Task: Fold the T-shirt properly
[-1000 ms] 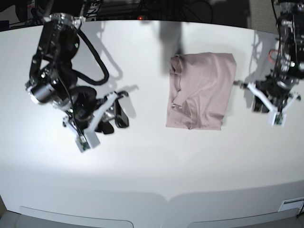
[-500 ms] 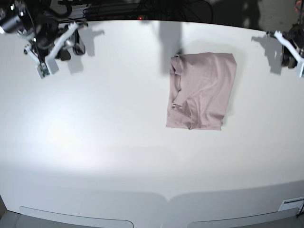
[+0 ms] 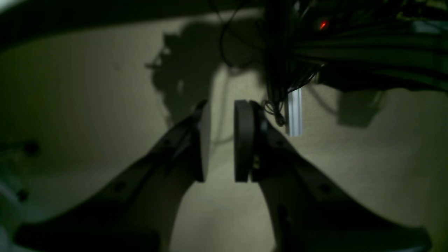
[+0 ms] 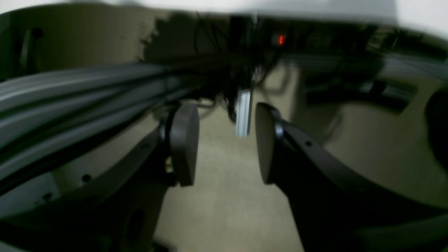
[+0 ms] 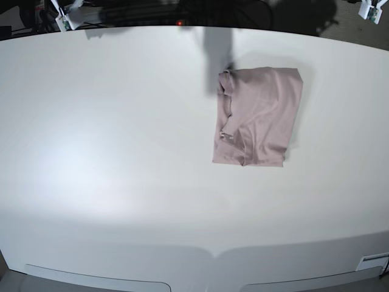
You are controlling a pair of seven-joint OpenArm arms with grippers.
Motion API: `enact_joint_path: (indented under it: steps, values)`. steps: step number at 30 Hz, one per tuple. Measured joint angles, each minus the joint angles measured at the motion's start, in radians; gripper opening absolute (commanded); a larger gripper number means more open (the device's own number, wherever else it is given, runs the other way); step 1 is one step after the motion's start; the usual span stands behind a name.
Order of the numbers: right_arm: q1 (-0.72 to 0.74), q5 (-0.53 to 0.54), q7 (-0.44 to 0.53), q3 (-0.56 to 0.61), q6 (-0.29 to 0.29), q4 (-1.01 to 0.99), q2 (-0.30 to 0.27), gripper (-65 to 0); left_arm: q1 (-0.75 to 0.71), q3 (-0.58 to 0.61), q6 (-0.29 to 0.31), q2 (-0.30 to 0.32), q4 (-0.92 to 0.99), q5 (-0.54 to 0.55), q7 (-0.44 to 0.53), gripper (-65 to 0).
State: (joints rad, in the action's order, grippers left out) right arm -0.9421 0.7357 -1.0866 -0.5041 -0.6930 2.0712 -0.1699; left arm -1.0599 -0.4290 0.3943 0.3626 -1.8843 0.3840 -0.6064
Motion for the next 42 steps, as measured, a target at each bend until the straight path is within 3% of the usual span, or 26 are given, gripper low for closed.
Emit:
enact_joint_path:
  steps: [3,7,11,16,24,28,31,33,36,42]
  values:
    - [0.085,-0.01,0.075,0.113,-0.002,-0.242,-0.037,-38.1,0.113,0.081,0.031,0.0,0.256,-0.076,0.065,-53.7]
    - [0.255,-0.018,0.095,0.235,0.0,-0.593,-0.068,-38.1,0.296,0.203,0.03,-0.011,0.598,-0.126,0.165,-53.7]
    - [0.394,-0.093,0.135,0.299,-0.001,-0.878,-0.076,-38.1,0.42,0.294,0.029,-0.036,0.88,-0.178,0.3,-53.7]
    - [0.513,-0.181,0.203,0.321,0.0,-1.087,-0.068,-38.1,0.484,0.346,0.029,-0.084,1.078,-0.32,0.462,-53.7]
    - [0.627,-0.338,0.265,0.32,0.004,-1.261,-0.073,-38.1,0.626,0.367,0.025,-0.138,1.294,-0.361,0.526,-53.9]
    - [0.628,-0.448,0.357,0.375,0.004,-1.313,-0.087,-38.1,0.634,0.367,0.025,-0.144,1.315,-0.362,0.526,-53.9]
    - [0.629,-0.506,0.455,0.478,0.086,-1.351,-0.132,-38.1,0.638,0.367,0.024,-0.142,1.315,-0.362,0.546,-53.9]
    - [0.629,-0.498,0.524,0.539,0.133,-1.377,-0.163,-38.1,0.64,0.367,0.024,-0.141,1.312,-0.362,0.547,-53.9]
    - [0.629,-0.497,0.567,0.599,0.151,-1.4,-0.191,-38.1,0.639,0.367,0.024,-0.142,1.305,-0.361,0.525,-53.9]
    - [0.629,-0.494,0.589,0.624,0.154,-1.404,-0.167,-38.1,0.637,0.367,0.024,-0.142,1.297,-0.361,0.519,-53.9]
